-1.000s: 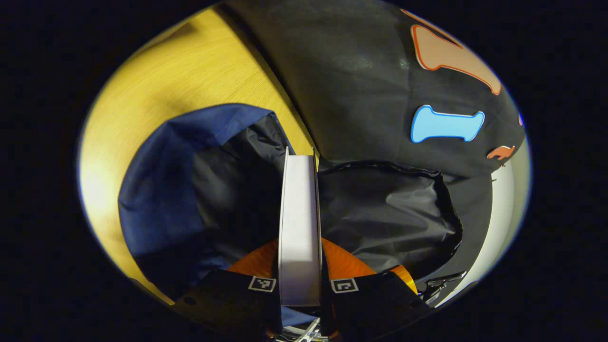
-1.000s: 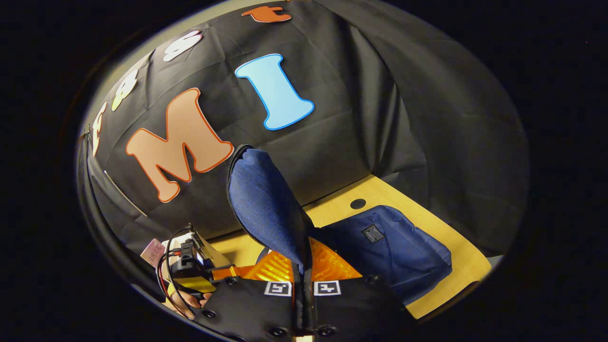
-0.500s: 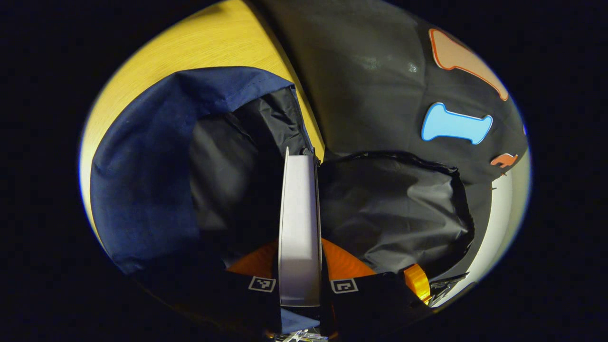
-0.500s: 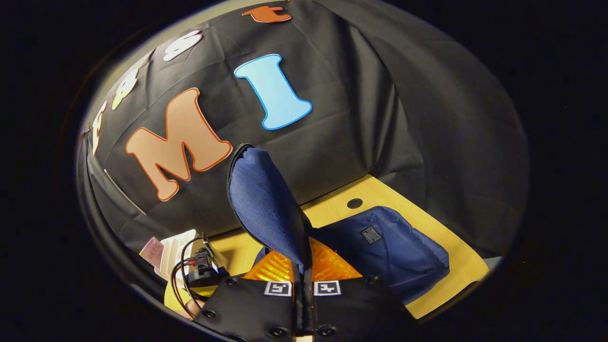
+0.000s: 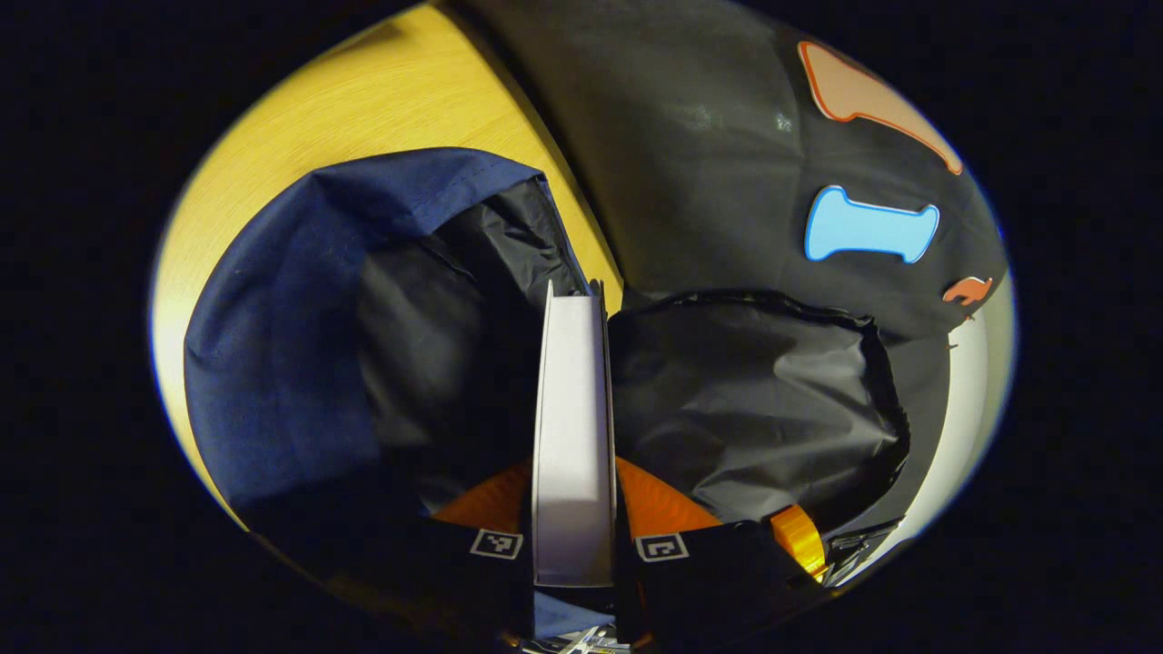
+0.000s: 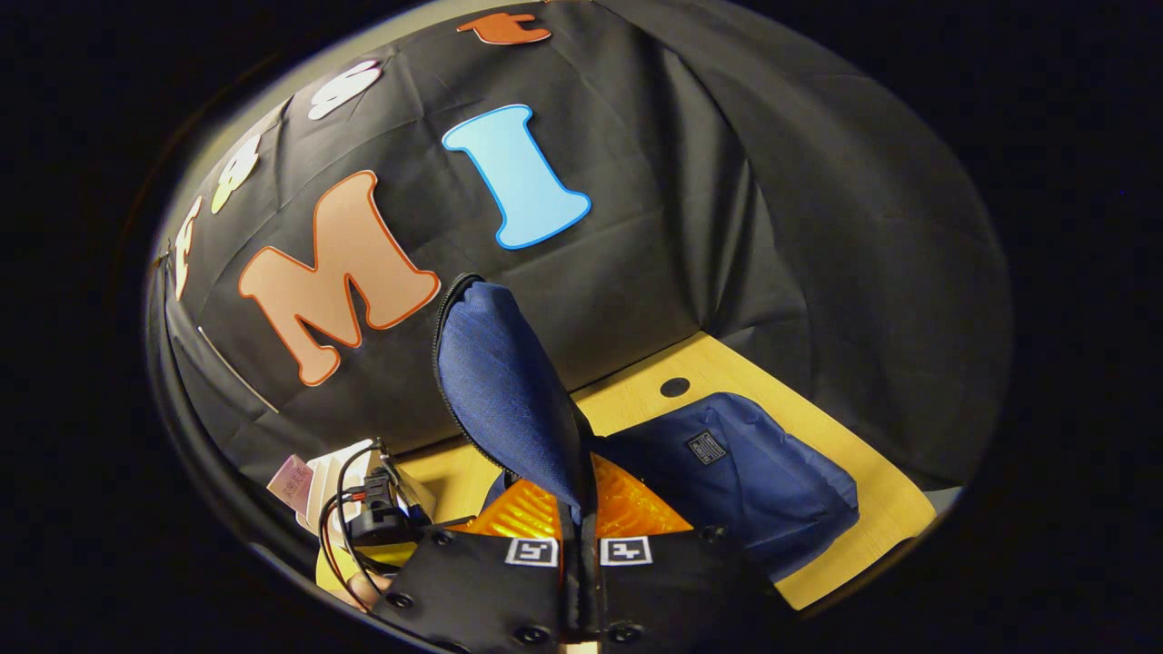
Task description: Open the schoolbag, grab two books from the bookshelf and put them into the schoolbag.
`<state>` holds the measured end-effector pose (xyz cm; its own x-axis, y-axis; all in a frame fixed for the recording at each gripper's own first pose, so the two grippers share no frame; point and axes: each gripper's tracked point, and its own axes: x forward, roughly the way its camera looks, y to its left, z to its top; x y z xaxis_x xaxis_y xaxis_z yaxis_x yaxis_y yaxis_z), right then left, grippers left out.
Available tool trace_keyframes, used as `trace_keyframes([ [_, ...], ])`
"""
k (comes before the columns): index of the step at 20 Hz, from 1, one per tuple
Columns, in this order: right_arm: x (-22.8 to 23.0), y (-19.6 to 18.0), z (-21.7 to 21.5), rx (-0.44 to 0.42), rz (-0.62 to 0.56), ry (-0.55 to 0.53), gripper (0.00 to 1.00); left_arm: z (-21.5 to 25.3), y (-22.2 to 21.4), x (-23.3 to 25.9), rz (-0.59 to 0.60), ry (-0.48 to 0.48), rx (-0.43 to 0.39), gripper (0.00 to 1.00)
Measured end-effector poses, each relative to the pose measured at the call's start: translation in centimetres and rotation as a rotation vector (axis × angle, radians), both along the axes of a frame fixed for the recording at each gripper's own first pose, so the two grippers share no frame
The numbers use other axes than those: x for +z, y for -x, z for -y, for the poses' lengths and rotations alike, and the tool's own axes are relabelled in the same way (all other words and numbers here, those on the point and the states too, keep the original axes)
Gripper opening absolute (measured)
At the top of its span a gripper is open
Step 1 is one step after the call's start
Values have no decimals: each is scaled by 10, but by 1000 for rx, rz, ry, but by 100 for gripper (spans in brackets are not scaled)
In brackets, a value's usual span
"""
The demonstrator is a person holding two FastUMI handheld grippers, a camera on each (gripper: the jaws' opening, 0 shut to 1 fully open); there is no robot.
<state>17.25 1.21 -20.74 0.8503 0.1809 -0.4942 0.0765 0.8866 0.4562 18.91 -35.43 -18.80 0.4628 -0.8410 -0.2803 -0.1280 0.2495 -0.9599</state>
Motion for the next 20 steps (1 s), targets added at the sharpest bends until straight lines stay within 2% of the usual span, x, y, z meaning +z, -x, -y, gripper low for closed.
trace_keyframes([
  [1,0,0,0,2,0,3,5,-1,0,0,1,-17,-5,34],
  [3,1,0,0,3,1,6,5,-10,-2,-4,11,-70,11,35],
  [4,2,1,-1,3,0,7,5,-11,-4,-7,14,-103,18,66],
  [5,1,0,0,3,-1,6,3,-13,-2,-9,12,-137,7,63],
  [7,2,0,-1,0,-1,7,5,-18,12,-26,-32,-236,-64,80],
  [12,2,1,-1,4,2,18,3,-43,17,-20,21,-314,-88,81],
  [14,0,3,-3,0,-1,11,3,-56,11,-9,96,-388,-95,81],
  [20,2,3,-2,5,4,16,3,-136,1,23,386,-638,-99,81],
])
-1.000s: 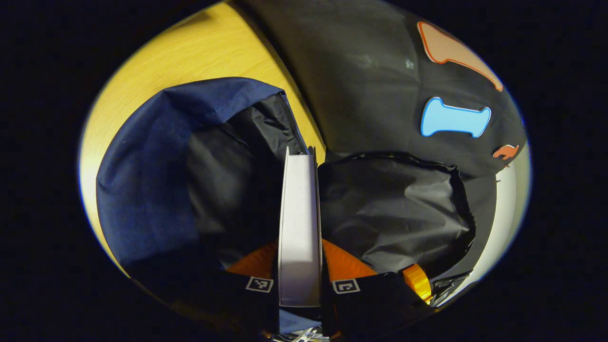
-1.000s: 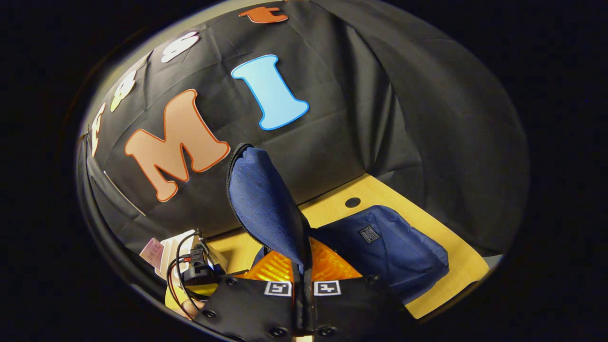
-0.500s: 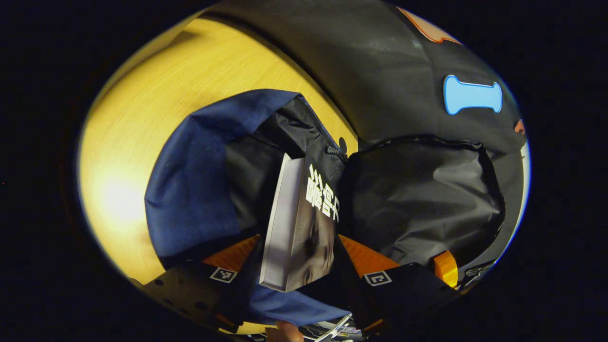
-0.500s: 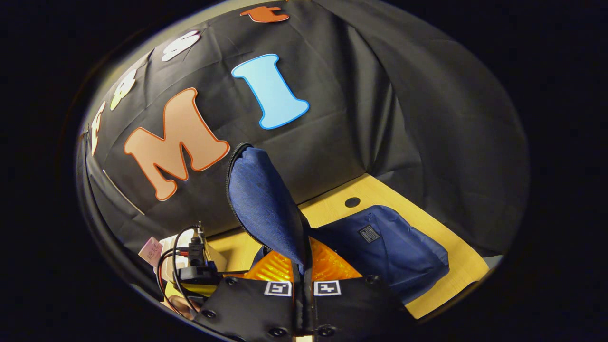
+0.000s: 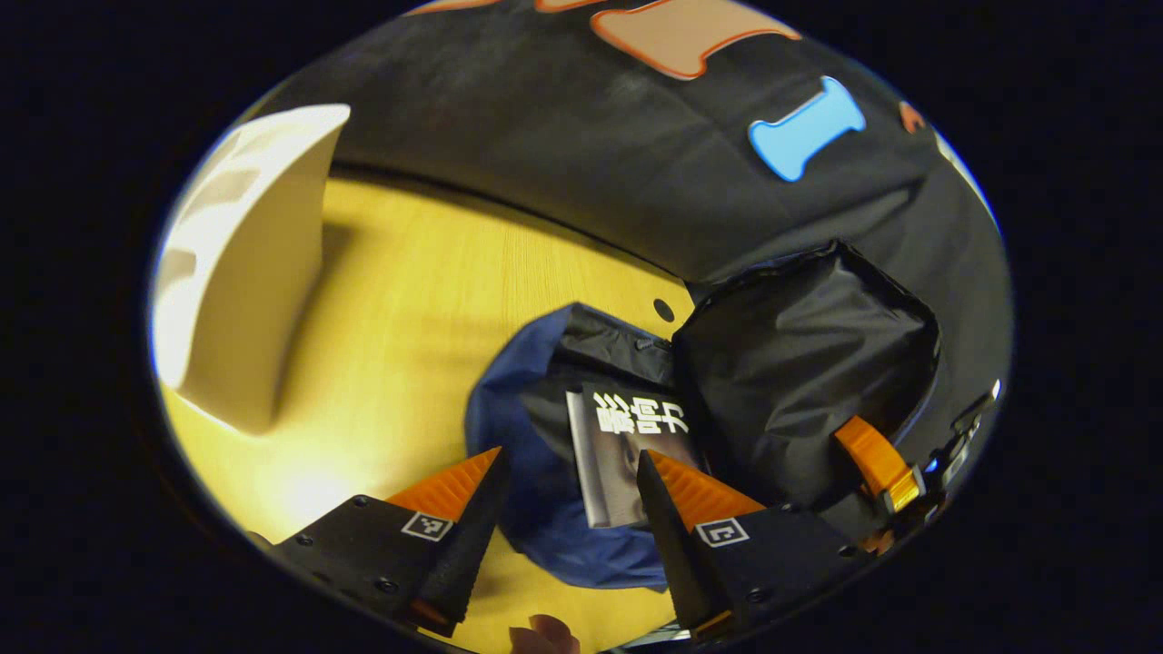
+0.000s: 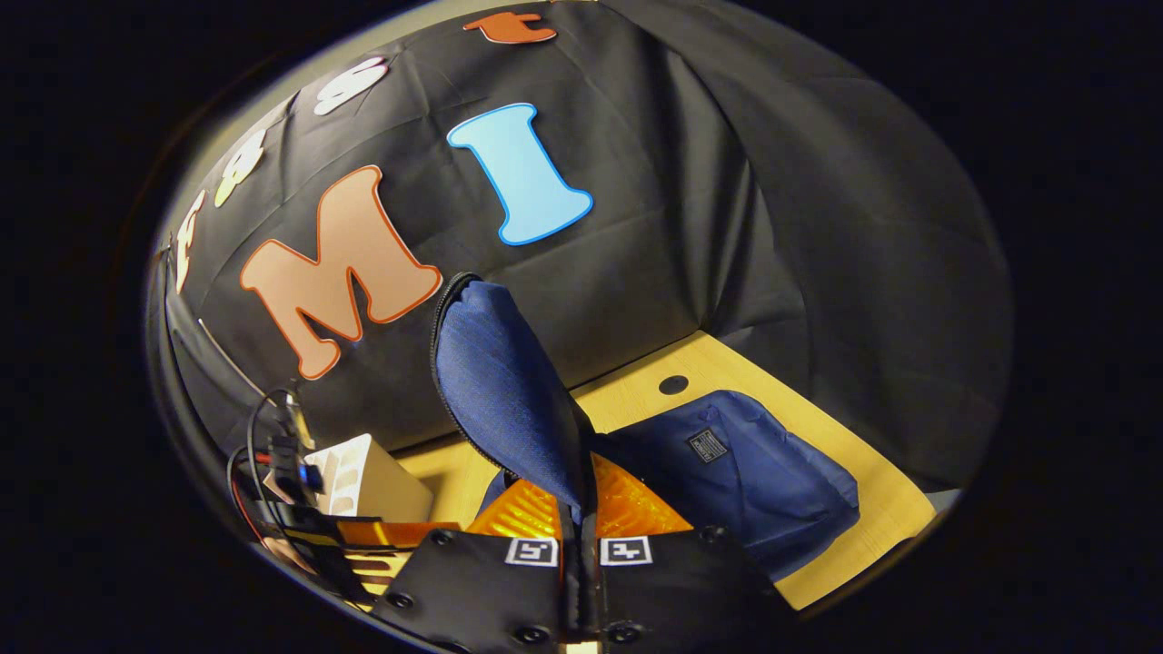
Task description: Open the schoolbag, grab two books from the bookshelf and put them into the schoolbag.
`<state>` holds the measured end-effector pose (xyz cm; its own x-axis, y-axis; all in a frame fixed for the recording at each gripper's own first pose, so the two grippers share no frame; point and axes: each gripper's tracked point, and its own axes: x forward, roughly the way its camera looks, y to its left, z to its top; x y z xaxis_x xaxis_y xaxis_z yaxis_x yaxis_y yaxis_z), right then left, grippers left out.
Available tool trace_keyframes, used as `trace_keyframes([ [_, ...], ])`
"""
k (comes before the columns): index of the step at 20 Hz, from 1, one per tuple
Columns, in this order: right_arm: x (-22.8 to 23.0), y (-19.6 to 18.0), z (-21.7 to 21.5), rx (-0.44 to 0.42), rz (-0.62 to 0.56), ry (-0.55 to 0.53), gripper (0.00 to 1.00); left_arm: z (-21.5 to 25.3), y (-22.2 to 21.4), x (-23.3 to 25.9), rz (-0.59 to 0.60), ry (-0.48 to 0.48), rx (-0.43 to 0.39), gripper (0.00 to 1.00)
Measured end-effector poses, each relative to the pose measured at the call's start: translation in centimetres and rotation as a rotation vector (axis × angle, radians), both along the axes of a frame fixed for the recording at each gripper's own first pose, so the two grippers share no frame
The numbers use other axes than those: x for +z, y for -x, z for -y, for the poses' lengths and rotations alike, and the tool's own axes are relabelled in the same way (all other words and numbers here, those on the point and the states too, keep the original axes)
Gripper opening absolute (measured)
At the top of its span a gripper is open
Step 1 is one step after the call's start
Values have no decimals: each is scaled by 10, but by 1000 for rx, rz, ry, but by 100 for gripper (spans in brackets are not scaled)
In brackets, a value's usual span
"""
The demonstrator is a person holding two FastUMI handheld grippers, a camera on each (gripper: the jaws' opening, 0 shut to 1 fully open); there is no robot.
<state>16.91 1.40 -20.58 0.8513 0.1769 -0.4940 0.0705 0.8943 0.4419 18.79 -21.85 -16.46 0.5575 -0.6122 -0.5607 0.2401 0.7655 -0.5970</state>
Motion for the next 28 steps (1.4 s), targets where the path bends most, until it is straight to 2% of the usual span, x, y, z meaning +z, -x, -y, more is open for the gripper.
trace_keyframes([
  [2,-1,1,-2,1,-2,-4,4,-21,-2,20,89,-48,-5,81],
  [4,-2,3,-3,13,-2,3,3,-36,-2,40,137,-51,15,81],
  [5,-2,2,-4,16,-2,6,3,-47,-2,49,152,-55,29,85],
  [6,-2,2,-4,20,-1,10,3,-58,-6,57,183,-68,44,81],
  [11,-1,0,-5,19,-1,12,5,-111,-11,105,325,-140,95,81],
  [13,-1,-1,-5,17,0,13,3,-138,-18,116,387,-207,125,81],
  [14,-1,-1,-4,15,3,13,5,-151,-22,119,404,-236,142,88],
  [16,-2,-2,-4,14,2,15,5,-172,-23,127,424,-270,164,94],
  [18,-2,-2,-5,12,2,18,3,-194,-28,133,436,-283,203,94],
  [27,-1,-4,-1,1,2,38,5,-309,-43,153,466,-356,339,94],
  [28,-1,-4,-2,3,1,41,5,-318,-43,155,464,-355,347,91],
])
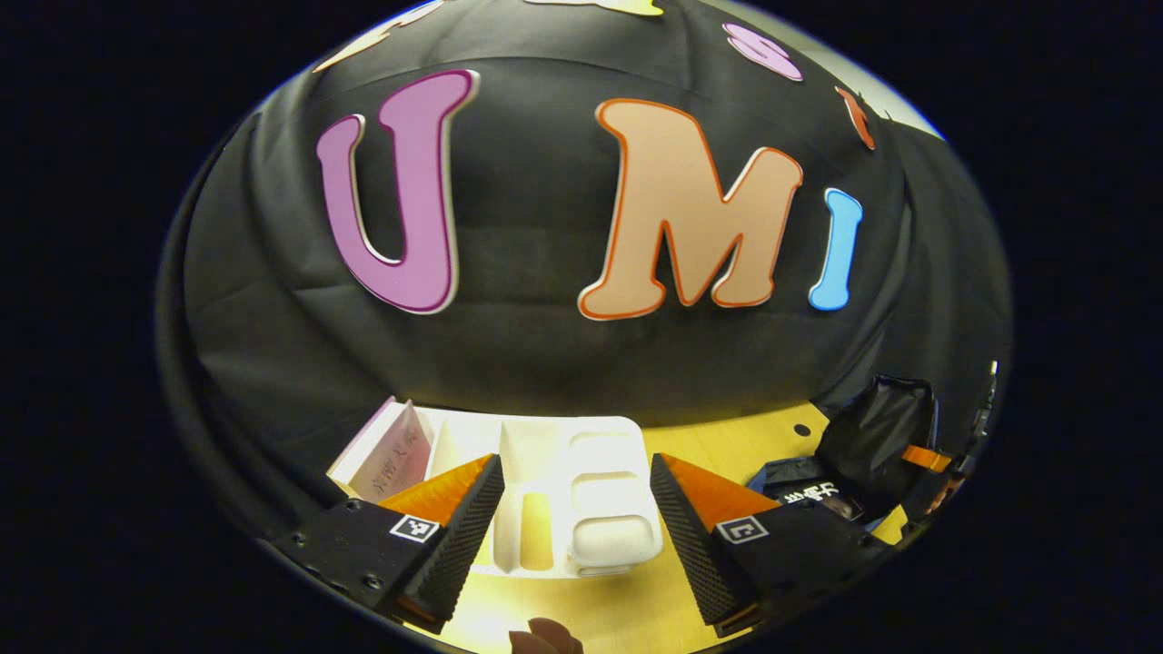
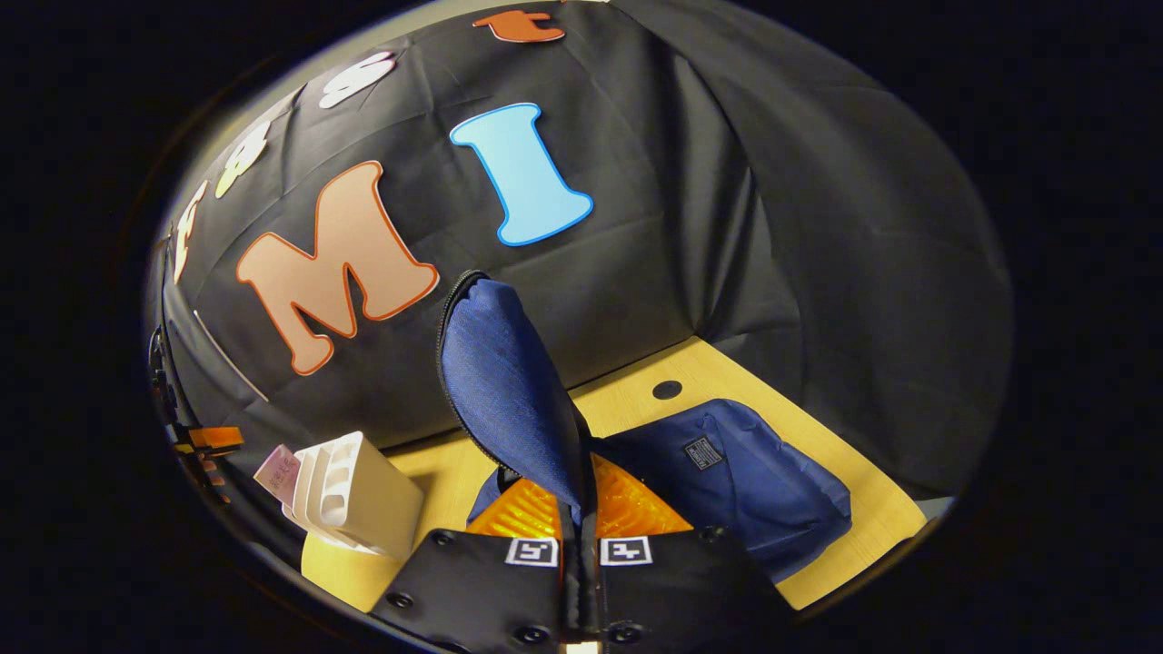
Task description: Open the schoolbag, grab two books from the bookshelf and put them into the schoolbag.
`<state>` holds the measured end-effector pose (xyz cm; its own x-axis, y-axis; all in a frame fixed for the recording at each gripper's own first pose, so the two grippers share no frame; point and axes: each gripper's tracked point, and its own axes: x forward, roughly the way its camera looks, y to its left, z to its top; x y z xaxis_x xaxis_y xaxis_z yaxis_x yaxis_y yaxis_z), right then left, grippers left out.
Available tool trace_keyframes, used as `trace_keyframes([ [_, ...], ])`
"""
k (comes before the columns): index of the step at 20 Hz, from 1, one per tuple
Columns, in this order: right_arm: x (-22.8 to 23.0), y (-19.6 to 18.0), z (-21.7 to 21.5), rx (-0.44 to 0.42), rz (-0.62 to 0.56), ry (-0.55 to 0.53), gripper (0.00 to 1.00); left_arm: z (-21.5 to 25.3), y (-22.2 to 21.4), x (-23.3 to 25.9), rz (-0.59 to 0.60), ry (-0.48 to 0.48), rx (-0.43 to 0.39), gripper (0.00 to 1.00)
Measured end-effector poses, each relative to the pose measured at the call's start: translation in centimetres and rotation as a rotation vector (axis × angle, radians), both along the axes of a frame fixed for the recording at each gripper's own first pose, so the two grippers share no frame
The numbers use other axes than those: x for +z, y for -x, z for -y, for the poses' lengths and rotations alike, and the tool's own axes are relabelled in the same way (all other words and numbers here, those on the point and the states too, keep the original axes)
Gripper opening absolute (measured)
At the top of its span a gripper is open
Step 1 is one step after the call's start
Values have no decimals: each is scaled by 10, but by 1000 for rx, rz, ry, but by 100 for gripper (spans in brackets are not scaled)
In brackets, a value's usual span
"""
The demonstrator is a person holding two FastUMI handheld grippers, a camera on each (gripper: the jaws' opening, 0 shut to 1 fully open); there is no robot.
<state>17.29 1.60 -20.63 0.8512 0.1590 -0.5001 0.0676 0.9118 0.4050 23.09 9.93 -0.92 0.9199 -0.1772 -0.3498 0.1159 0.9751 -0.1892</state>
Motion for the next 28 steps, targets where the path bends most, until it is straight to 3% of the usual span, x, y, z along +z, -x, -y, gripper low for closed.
trace_keyframes([
  [9,-5,-5,-1,-10,-7,13,5,-113,-19,-16,-77,-19,82,94],
  [13,-5,-6,0,-21,-11,11,5,-145,-30,-39,-149,34,114,94],
  [18,-4,-6,1,-27,-16,23,3,-171,-53,-66,-235,81,111,94],
  [22,-5,-8,1,-34,-21,29,5,-186,-67,-82,-270,32,99,94],
  [28,-6,-7,2,-36,-27,43,3,-183,-74,-116,-370,41,78,94],
])
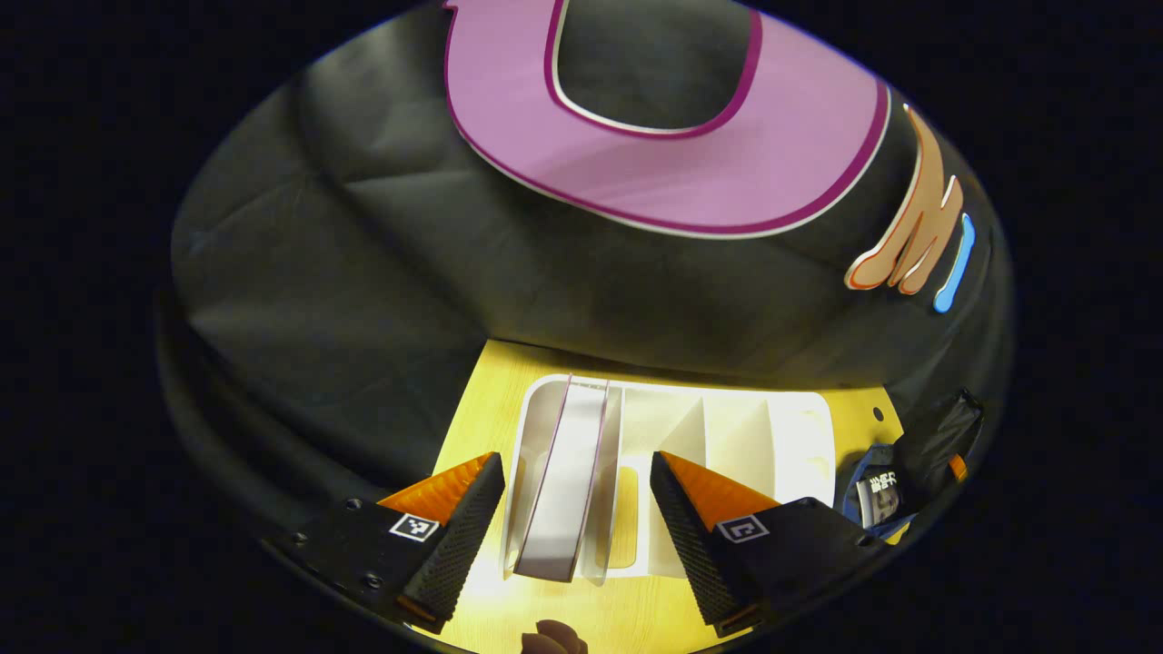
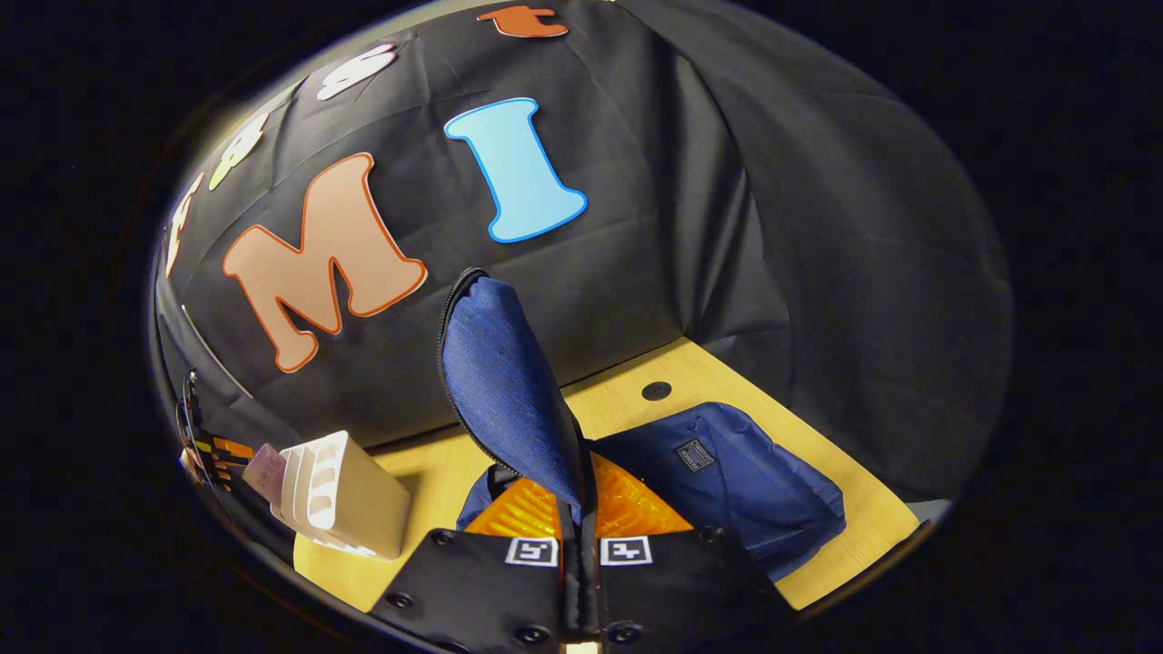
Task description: Open the schoolbag, grab two books from the bookshelf and put them into the schoolbag.
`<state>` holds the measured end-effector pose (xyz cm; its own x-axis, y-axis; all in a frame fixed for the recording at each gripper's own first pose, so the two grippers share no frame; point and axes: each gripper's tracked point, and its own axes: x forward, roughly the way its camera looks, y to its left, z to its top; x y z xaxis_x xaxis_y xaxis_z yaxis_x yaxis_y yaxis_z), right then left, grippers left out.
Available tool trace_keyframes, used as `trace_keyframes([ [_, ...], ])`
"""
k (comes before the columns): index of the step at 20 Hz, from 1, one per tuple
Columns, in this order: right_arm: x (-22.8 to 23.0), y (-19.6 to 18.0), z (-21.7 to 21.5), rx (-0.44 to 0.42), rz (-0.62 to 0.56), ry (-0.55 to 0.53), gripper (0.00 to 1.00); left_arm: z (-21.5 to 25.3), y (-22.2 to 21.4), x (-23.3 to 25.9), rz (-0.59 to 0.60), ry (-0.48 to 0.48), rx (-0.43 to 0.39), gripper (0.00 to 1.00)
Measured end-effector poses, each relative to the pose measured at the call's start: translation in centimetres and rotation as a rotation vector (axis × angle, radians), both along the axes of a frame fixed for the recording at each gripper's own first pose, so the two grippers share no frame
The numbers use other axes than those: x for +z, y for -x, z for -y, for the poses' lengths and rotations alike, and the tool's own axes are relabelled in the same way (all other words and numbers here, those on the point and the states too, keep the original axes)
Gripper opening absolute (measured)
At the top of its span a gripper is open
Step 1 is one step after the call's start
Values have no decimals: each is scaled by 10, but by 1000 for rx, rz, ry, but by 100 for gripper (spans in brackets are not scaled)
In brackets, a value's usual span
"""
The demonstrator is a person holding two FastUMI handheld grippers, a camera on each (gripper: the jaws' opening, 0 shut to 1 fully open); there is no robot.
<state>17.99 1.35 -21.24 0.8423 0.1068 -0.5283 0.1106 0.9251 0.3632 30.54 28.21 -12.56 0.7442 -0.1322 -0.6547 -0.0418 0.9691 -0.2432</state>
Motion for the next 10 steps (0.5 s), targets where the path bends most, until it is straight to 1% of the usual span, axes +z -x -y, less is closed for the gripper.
trace_keyframes([
  [1,0,0,-1,0,-1,1,1,0,-3,-9,-21,-2,-2,94],
  [4,-1,0,-1,-2,-2,2,3,1,-6,-27,-78,7,2,94],
  [5,-1,1,0,-2,-2,4,2,2,-5,-32,-91,9,2,94],
  [6,0,1,0,-3,-3,3,1,2,-5,-36,-103,9,-5,94],
  [7,0,1,0,-5,-4,1,4,2,-6,-40,-113,8,-9,94],
  [8,0,1,1,-7,-4,0,1,2,-6,-42,-125,9,-13,93],
  [10,-1,1,1,-9,-4,-2,1,1,-5,-45,-145,12,-24,91],
])
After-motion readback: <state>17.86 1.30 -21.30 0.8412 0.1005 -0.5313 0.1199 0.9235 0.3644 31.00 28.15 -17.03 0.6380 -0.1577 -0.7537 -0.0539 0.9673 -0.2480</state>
